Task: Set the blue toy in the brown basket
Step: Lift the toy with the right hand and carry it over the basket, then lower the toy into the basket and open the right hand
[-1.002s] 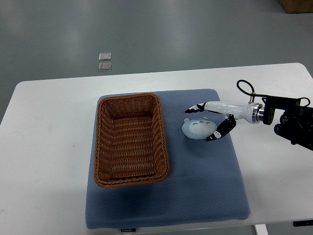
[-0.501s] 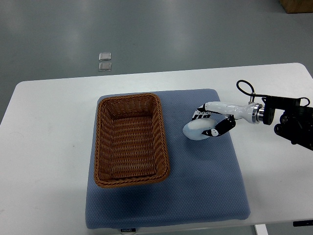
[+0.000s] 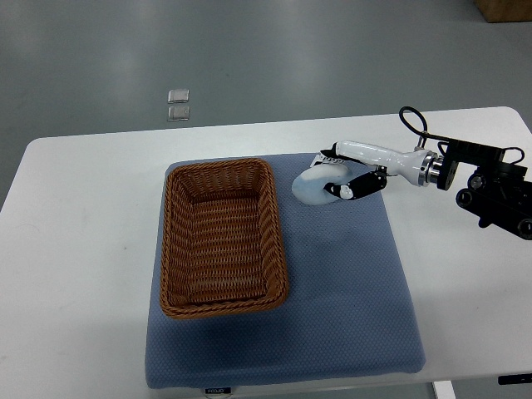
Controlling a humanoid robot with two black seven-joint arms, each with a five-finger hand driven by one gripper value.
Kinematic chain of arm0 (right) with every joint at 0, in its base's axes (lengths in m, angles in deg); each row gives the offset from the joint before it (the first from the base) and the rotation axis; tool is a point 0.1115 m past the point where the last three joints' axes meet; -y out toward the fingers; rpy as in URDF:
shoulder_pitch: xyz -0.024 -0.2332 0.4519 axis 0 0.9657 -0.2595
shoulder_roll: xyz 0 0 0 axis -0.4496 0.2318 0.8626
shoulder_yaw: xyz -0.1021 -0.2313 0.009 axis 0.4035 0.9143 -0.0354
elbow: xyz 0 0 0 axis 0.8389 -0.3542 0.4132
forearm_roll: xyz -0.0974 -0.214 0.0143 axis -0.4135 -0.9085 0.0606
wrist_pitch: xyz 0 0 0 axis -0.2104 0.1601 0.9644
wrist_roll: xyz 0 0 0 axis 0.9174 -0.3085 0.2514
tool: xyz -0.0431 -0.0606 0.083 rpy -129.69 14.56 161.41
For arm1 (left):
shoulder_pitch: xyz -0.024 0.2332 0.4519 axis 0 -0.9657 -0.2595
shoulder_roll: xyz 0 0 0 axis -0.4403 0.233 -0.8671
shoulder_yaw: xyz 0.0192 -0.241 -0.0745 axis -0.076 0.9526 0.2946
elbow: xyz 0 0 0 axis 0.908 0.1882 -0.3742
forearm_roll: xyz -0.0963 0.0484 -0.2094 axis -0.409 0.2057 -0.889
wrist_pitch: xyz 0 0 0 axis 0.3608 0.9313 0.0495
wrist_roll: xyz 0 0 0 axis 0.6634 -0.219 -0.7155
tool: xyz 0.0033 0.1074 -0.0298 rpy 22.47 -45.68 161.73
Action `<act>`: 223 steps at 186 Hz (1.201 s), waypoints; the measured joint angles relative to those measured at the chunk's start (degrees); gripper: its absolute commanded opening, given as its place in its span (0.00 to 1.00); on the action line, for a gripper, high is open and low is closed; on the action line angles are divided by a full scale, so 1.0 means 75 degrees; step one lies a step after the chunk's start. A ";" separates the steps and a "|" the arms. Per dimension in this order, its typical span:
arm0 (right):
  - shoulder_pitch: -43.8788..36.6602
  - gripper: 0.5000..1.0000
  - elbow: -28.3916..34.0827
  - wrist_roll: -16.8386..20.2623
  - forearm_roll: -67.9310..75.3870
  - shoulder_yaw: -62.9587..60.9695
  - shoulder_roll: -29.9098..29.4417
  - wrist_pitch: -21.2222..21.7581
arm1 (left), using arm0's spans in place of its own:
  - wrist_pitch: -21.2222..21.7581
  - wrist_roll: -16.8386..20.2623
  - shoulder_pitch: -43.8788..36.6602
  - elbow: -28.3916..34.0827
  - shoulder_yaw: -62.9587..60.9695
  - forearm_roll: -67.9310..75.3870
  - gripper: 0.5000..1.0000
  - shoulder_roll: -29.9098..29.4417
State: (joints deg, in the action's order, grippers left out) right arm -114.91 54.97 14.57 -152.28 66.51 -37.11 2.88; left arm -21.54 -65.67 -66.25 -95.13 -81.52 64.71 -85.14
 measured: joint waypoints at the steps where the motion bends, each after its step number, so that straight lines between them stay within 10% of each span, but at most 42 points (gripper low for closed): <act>1: -0.0003 0.00 0.0001 -0.0007 0.0005 -0.0005 -0.0008 0.0000 | 0.0000 0.0000 0.0000 0.0000 0.0000 0.0000 1.00 0.0000; 223: -0.0497 0.00 0.0032 -0.0006 0.0069 0.0049 -0.1806 0.0116 | 0.0000 0.0002 0.0001 0.0000 0.0000 0.0000 1.00 0.0000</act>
State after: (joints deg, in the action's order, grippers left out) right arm -118.63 55.21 14.53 -151.76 66.88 -50.66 3.75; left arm -21.54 -65.66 -66.25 -95.12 -81.51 64.71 -85.14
